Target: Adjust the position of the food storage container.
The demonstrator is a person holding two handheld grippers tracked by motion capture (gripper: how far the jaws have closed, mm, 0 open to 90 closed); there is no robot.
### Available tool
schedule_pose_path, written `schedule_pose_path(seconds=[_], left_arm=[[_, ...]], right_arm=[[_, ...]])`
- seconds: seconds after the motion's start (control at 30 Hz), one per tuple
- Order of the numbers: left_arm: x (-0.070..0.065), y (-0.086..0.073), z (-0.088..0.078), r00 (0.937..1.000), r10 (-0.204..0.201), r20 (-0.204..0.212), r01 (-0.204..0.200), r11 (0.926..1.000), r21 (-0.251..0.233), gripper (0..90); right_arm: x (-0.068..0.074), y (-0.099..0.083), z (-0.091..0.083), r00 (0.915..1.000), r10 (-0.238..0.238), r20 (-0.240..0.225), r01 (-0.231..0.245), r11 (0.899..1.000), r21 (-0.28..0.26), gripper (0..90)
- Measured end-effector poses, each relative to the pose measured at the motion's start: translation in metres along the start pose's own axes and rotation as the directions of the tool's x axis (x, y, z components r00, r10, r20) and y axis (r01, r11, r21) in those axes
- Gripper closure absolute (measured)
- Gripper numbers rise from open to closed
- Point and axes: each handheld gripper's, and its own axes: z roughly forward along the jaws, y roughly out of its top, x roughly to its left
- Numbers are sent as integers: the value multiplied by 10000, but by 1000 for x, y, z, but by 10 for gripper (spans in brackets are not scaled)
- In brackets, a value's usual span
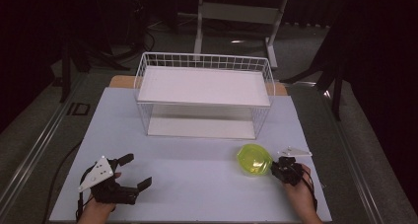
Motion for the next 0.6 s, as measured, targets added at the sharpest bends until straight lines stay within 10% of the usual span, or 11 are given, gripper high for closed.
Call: schedule_pose_path(seconds=[0.6], left_arm=[[0, 0, -2, 10000, 31, 52, -31, 10000, -2, 5]], right_arm=[[38, 35, 37, 9966, -607, -560, 601, 9981, -129, 899]])
